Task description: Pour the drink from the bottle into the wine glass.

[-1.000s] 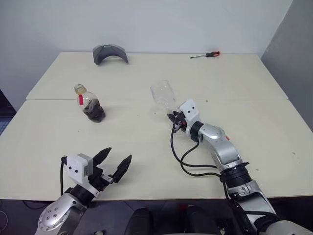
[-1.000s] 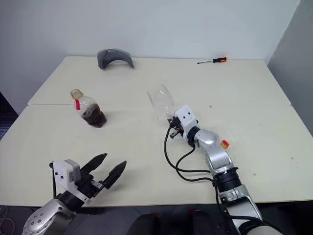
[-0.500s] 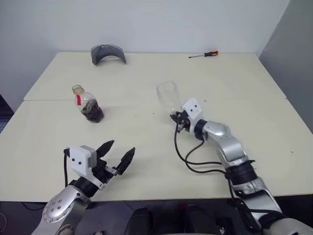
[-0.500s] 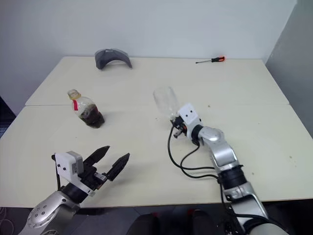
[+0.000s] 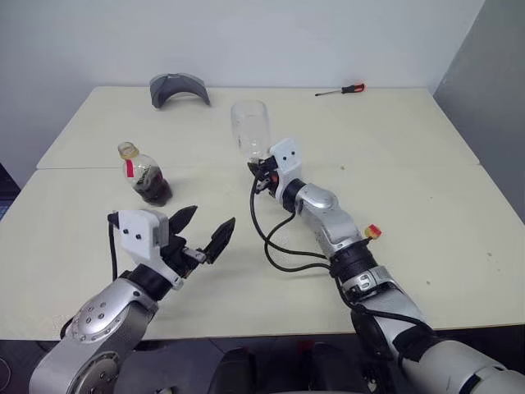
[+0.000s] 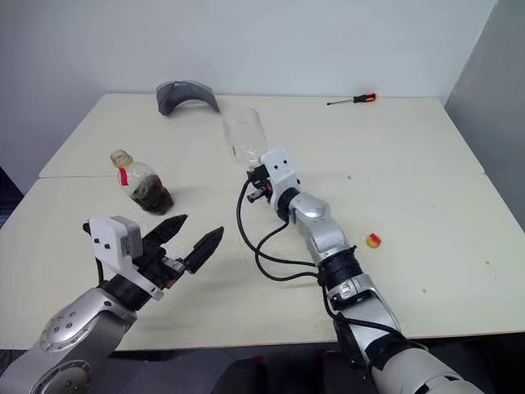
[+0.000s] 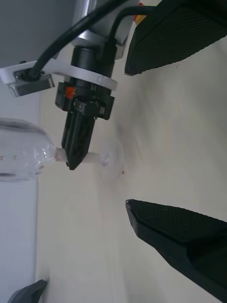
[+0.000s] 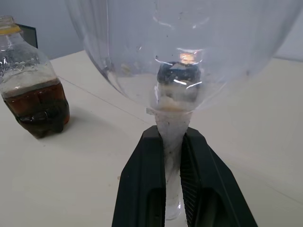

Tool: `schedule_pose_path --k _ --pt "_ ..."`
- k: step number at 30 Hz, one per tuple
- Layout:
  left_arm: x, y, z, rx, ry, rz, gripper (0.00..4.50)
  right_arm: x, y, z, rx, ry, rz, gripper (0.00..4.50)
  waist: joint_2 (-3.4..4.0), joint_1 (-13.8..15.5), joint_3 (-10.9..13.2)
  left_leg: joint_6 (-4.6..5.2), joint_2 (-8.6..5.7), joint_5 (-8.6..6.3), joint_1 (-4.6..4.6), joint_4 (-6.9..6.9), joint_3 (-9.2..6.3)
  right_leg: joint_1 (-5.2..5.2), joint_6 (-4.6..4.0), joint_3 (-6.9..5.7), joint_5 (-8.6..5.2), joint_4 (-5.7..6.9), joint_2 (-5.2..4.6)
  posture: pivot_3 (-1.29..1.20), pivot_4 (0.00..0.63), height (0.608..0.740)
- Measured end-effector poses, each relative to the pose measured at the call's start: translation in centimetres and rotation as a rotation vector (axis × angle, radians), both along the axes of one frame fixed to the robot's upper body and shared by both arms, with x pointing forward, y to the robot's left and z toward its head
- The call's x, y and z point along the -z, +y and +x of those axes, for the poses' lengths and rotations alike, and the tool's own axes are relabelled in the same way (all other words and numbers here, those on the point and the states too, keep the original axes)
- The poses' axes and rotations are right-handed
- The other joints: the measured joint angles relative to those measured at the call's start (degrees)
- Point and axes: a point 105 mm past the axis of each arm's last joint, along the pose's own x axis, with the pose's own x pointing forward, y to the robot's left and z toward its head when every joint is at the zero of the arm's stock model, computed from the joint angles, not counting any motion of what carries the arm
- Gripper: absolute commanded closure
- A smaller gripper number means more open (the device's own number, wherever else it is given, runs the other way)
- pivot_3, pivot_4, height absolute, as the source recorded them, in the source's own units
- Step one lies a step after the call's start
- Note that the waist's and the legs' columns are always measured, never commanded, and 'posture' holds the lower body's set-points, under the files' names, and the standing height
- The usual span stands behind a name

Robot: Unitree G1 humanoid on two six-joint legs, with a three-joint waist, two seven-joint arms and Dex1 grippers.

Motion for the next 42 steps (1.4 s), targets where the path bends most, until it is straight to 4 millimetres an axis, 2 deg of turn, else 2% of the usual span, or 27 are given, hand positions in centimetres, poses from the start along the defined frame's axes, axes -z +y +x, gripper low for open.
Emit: schedule_pose_path --k 6,10,16,21,26,38,42 --pt "-0.4 -0.4 0.1 -0.004 0.009 -0.01 0.0 3.0 -0.7 0.6 0.059 0.051 -0.018 4.34 0.01 -0.02 0.01 -0.17 0.0 0.09 0.0 0.0 0.01 -0.01 0.0 0.01 0.0 0.01 0.0 0.0 0.15 0.74" --pt "-0.5 -0.5 0.3 -0.005 0.012 -0.011 0.0 3.7 -0.8 0.6 0.069 0.039 -0.016 4.34 0.0 -0.04 0.0 -0.18 0.0 0.1 0.04 0.01 0.02 0.02 0.0 0.01 0.0 0.01 0.0 0.0 0.15 0.74" --pt "-0.2 -0.2 0.1 -0.021 0.027 -0.003 0.0 4.0 -0.7 0.4 0.058 0.017 -0.027 4.34 0.0 -0.05 -0.01 -0.19 0.01 0.1 0.09 0.0 0.04 0.05 0.0 0.03 0.0 0.02 0.0 0.0 0.15 0.74" --pt "1.2 1.4 -0.4 -0.124 0.065 0.015 0.0 4.2 -0.8 0.1 0.048 0.006 -0.031 4.34 0.0 -0.04 -0.01 -0.18 0.01 0.1 0.08 -0.02 0.03 0.04 0.0 0.03 0.0 0.01 0.0 0.0 0.15 0.74" --pt "1.4 2.5 -0.5 -0.168 0.051 0.024 0.0 4.3 -1.2 -0.2 0.045 0.003 -0.038 4.34 0.0 0.0 -0.01 -0.17 0.01 0.09 0.08 -0.02 0.04 0.04 0.0 0.03 0.0 0.01 0.0 0.0 0.15 0.74" --pt "2.0 3.2 -0.2 -0.149 0.041 0.027 0.0 4.4 -1.7 -0.2 0.049 0.007 -0.053 4.34 0.0 0.06 -0.01 -0.11 0.0 0.06 0.08 -0.02 0.03 0.04 0.0 0.03 0.0 0.0 0.0 0.0 0.15 0.74" --pt "2.1 3.2 -0.1 -0.14 0.035 0.025 0.0 5.0 -2.1 -0.2 0.054 0.028 -0.062 3.04 0.0 0.09 -0.01 -0.09 0.0 0.05 0.07 -0.02 0.03 0.04 0.0 0.02 0.0 -0.01 0.0 0.0 0.15 0.74"
